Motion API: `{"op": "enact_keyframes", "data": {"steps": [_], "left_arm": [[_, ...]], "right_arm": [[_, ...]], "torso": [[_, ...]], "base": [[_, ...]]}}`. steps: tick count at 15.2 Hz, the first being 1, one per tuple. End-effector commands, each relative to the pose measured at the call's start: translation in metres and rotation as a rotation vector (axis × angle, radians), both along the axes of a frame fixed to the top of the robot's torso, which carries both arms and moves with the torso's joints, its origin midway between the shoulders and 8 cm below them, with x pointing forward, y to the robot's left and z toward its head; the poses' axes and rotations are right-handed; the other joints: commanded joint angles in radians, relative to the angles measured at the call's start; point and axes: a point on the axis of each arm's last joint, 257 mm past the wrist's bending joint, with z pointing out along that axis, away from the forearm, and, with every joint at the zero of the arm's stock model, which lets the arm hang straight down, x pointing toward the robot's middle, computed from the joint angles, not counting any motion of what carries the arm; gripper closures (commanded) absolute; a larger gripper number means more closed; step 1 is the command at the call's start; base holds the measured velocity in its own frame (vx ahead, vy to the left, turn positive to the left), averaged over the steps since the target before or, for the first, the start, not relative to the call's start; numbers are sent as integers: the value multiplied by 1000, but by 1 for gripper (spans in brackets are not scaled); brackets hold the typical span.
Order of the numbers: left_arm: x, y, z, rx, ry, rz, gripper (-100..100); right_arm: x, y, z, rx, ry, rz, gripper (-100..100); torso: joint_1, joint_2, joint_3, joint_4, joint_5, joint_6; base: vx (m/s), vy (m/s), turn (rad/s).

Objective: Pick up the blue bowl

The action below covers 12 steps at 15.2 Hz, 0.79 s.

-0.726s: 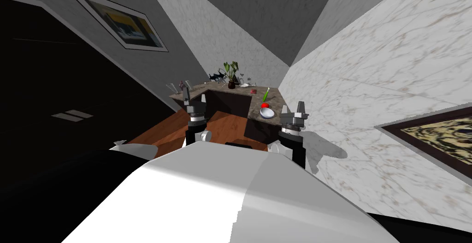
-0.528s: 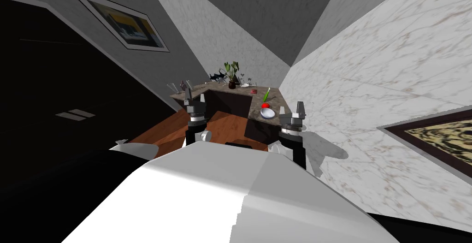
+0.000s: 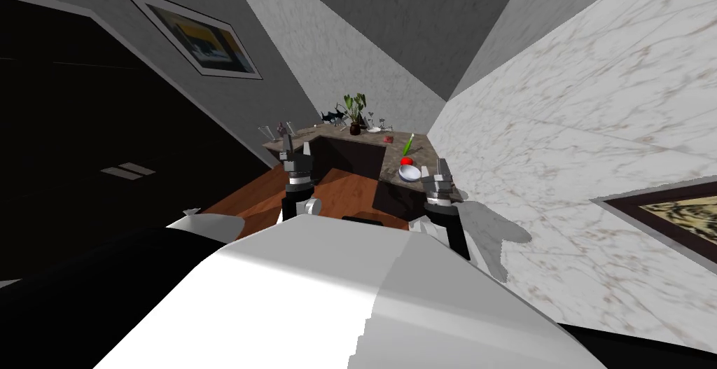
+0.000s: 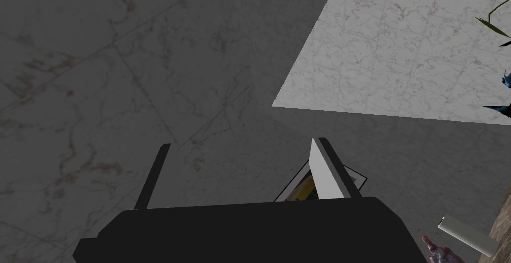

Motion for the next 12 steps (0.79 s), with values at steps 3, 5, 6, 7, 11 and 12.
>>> {"op": "enact_keyframes", "data": {"steps": [3, 5, 6, 7, 11, 12], "left_arm": [[0, 0, 0, 0, 0, 0, 0], [0, 0, 0, 0, 0, 0, 0], [0, 0, 0, 0, 0, 0, 0], [0, 0, 0, 0, 0, 0, 0], [0, 0, 0, 0, 0, 0, 0], [0, 0, 0, 0, 0, 0, 0]], "right_arm": [[5, -2, -22, -113, 54, 15, -100], [8, -6, -35, -173, 83, 18, -100], [8, -5, -35, -181, 85, 22, -100], [11, -11, -49, -230, 113, 17, -100], [13, -16, -62, -328, 147, 33, -100], [13, -16, -62, -331, 148, 35, -100]], "torso": [[0, 0, 0, 0, 0, 0], [0, 0, 0, 0, 0, 0], [0, 0, 0, 0, 0, 0], [0, 0, 0, 0, 0, 0], [0, 0, 0, 0, 0, 0], [0, 0, 0, 0, 0, 0]], "base": [[4, 33, 53], [1, 34, 57], [3, 26, 10], [6, 33, 58], [6, 31, 51], [5, 23, 20]]}}
